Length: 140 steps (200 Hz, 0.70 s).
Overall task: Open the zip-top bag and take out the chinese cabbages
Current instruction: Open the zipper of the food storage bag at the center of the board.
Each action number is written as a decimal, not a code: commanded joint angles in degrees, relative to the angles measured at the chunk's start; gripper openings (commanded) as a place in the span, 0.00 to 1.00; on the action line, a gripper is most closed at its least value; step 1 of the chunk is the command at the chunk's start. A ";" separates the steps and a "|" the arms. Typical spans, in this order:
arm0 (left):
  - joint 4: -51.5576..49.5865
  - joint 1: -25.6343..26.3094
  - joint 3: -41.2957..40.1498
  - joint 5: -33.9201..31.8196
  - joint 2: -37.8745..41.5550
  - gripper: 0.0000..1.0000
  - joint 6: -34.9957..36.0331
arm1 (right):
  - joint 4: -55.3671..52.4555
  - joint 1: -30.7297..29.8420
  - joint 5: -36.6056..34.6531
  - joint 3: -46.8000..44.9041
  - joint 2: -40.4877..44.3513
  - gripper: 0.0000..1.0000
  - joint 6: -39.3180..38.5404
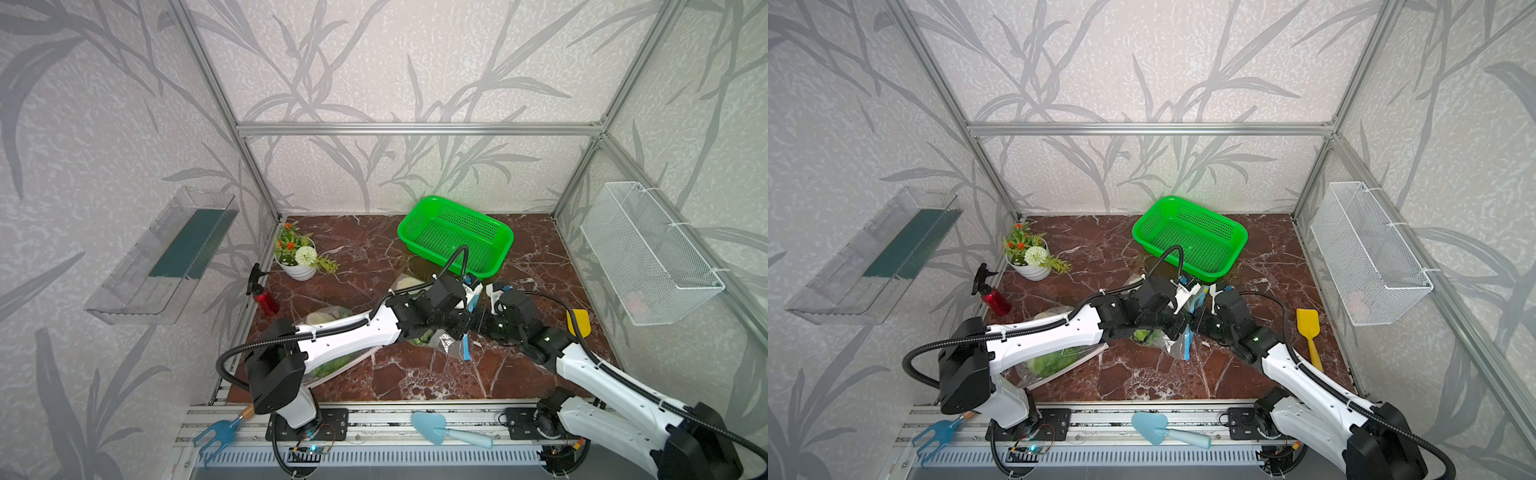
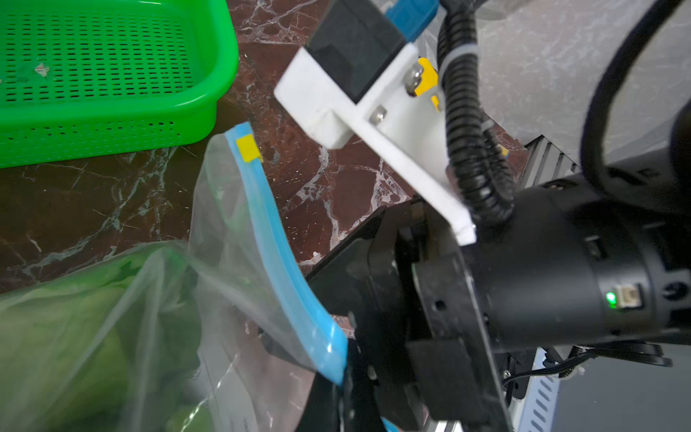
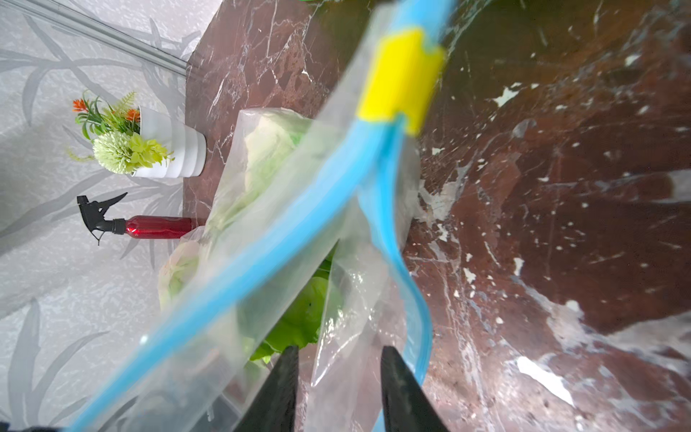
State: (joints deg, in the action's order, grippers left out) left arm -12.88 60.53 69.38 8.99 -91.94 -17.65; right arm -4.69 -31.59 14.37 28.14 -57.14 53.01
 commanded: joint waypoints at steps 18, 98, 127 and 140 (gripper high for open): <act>2.23 0.84 -0.28 2.46 1.85 0.00 2.17 | 17.18 0.06 7.32 -1.10 -6.16 0.35 2.82; 2.25 0.77 -0.32 1.65 3.03 0.00 5.75 | -2.69 0.07 3.35 2.23 -11.83 0.26 -3.24; 1.97 0.77 -0.48 0.60 4.10 0.00 6.41 | -10.07 0.13 0.35 3.59 -13.22 0.28 -7.02; 2.43 0.85 -0.64 1.07 4.31 0.00 6.45 | -13.10 0.13 -0.46 4.86 -13.59 0.30 -8.82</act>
State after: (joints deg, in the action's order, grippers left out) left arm -13.06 60.86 68.73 8.69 -90.70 -12.56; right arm -8.34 -31.18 17.04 30.24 -70.15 49.04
